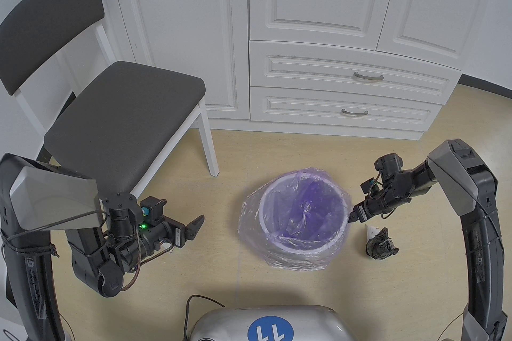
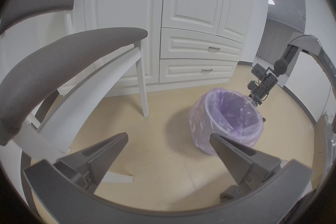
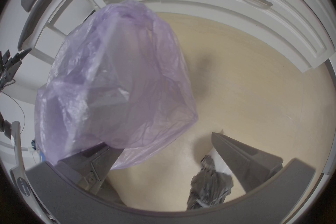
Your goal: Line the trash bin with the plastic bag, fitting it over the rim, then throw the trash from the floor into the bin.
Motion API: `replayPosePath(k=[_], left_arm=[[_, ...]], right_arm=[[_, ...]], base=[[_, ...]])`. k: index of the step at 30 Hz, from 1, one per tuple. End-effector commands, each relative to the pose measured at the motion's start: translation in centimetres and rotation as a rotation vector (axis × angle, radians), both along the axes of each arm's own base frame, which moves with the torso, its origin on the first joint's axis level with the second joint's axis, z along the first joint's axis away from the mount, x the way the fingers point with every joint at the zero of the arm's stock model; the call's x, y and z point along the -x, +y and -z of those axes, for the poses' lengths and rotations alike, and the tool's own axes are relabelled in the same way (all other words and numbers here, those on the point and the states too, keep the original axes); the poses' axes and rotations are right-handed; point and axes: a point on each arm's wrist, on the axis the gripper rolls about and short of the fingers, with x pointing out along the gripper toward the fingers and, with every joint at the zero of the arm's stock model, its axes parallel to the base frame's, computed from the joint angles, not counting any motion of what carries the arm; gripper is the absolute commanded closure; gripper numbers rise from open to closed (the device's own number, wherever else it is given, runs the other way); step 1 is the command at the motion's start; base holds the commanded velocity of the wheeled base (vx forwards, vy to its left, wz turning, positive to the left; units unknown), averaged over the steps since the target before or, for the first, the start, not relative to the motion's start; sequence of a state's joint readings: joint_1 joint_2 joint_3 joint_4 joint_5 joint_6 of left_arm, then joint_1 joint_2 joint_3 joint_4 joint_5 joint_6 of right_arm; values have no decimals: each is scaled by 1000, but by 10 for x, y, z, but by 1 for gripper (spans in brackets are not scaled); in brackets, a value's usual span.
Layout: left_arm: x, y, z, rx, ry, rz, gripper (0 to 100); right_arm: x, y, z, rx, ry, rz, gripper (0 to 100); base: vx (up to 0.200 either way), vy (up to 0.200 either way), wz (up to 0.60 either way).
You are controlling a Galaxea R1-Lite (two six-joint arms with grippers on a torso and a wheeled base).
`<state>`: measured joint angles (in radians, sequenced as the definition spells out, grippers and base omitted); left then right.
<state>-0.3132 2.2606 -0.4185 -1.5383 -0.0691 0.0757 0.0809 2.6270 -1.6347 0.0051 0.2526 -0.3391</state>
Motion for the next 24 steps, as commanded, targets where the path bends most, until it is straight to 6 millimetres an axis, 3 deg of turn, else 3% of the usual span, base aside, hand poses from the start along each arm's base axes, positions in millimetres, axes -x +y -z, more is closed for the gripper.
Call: replayPosePath(k=[1,7,13,18,23,24], left_arm=[[-22,-9,19,5,-6,3,0],[-27,-18,35,-3,14,24,0],[-31,-24,52,-9,36,35,0],[-31,-24,54,-10,42,35,0],[-38,-34,68,-6,46,53,0],[-43,-36,80,6,61,49,0]], right_arm=[[-13,-7,30,0,10,14,0],[-14,-3,41,16,7,16,0],[-28,0,59,85,-17,60,0],[-31,1,62,94,-13,67,0],[-31,1,62,75,5,100,0],[-30,-2,63,48,12,128,0]], base=[[0,0,0],[0,0,0],[0,0,0],[0,0,0],[0,0,0],[0,0,0]])
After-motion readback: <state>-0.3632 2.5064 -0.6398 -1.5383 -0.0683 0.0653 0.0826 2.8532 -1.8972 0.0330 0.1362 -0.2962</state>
